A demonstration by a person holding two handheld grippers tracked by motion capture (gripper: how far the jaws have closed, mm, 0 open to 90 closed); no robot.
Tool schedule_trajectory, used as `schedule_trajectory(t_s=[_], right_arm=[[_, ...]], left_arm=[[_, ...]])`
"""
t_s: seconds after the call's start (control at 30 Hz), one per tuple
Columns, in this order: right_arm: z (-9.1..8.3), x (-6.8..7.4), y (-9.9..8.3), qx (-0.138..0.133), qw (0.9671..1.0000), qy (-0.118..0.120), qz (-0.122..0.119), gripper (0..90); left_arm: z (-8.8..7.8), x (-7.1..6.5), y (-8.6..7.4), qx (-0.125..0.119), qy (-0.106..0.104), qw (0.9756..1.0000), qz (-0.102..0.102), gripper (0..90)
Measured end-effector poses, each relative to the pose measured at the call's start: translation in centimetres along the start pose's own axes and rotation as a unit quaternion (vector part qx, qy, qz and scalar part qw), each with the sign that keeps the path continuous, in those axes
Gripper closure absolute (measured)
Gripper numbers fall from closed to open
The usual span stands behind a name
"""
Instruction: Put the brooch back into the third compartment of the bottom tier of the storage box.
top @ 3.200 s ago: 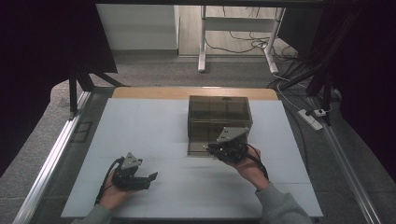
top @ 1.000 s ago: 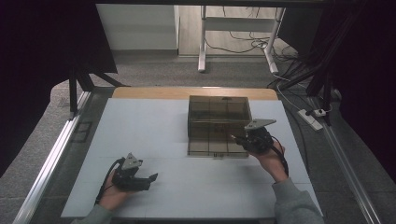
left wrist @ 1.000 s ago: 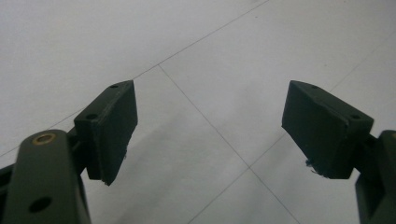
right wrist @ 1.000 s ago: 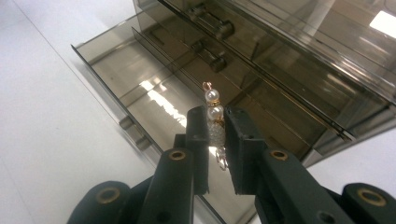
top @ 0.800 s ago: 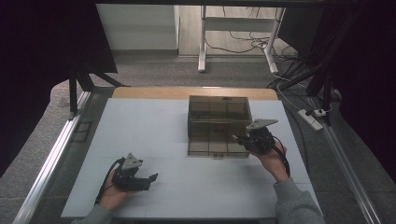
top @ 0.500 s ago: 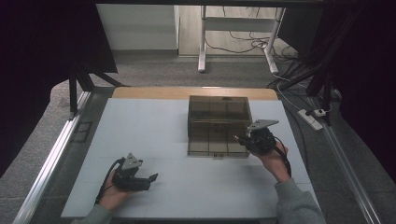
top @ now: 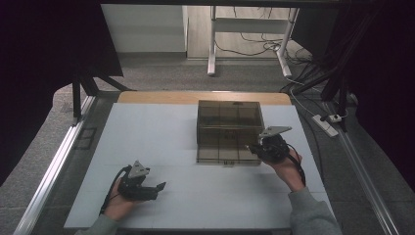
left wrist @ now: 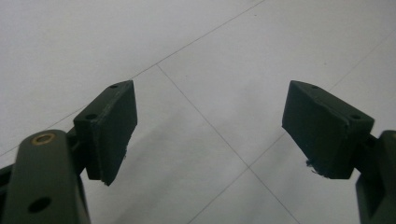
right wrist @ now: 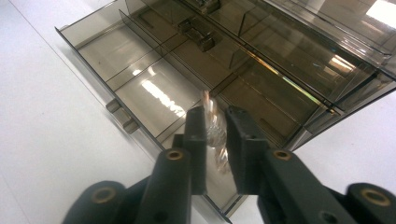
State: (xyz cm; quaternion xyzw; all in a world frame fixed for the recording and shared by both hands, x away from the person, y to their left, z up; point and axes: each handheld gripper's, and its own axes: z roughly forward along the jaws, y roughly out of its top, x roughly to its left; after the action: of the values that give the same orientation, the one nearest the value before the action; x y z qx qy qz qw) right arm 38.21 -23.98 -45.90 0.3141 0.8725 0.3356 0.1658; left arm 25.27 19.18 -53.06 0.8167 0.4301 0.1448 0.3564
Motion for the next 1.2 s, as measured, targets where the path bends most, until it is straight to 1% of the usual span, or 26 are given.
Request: schedule_trajectory(t_s=[0.03, 0.07, 0.17, 0.3, 0.53, 0.67, 0.8, 0.93, 1.03, 1.1, 1.2], right_arm=[[0.0, 0.0, 0.0, -0.003, 1.0000, 0.000, -0.001, 71.5], [0.0, 0.1, 0.0, -0.002, 1.0000, 0.000, 0.003, 69.7], [-0.1, 0.1, 0.0, -0.009, 0.9999, 0.001, 0.005, 62.5], [-0.1, 0.1, 0.1, -0.013, 0.9999, 0.000, 0.007, 57.4], [-0.2, 0.0, 0.1, -0.022, 0.9997, 0.003, 0.014, 52.3], [-0.2, 0.1, 0.1, -0.025, 0.9996, 0.005, 0.013, 49.8], [-0.2, 0.3, 0.3, -0.030, 0.9994, 0.012, 0.013, 47.2], [-0.2, 0.5, 0.4, -0.040, 0.9990, 0.016, 0.011, 43.8], [-0.5, 0.7, 0.4, -0.048, 0.9988, 0.009, 0.011, 40.5], [-0.6, 0.8, 0.5, -0.055, 0.9984, 0.010, 0.013, 39.8], [-0.8, 1.3, 0.7, -0.065, 0.9978, 0.011, 0.006, 39.5]], left_arm=[[0.0, 0.0, 0.0, 0.000, 0.000, 1.0000, 0.000, 19.1], [0.0, 0.0, 0.0, -0.001, 0.000, 1.0000, -0.001, 19.1], [0.0, 0.0, 0.0, -0.001, 0.000, 1.0000, -0.001, 19.1], [0.0, 0.0, 0.0, 0.000, 0.000, 1.0000, 0.000, 19.1], [0.0, 0.0, 0.0, 0.000, 0.000, 1.0000, 0.000, 19.1], [0.0, 0.0, 0.0, 0.000, -0.001, 1.0000, -0.001, 19.1], [0.0, 0.2, 0.0, -0.003, -0.003, 1.0000, -0.004, 18.9], [-0.2, 0.3, 0.0, -0.013, 0.000, 0.9999, -0.006, 18.9], [-0.3, 0.2, 0.0, -0.013, 0.001, 0.9999, -0.005, 18.8], [-0.3, 0.1, 0.0, -0.013, 0.002, 0.9999, -0.004, 18.8], [-0.3, 0.0, 0.0, -0.013, 0.002, 0.9999, -0.004, 18.8]])
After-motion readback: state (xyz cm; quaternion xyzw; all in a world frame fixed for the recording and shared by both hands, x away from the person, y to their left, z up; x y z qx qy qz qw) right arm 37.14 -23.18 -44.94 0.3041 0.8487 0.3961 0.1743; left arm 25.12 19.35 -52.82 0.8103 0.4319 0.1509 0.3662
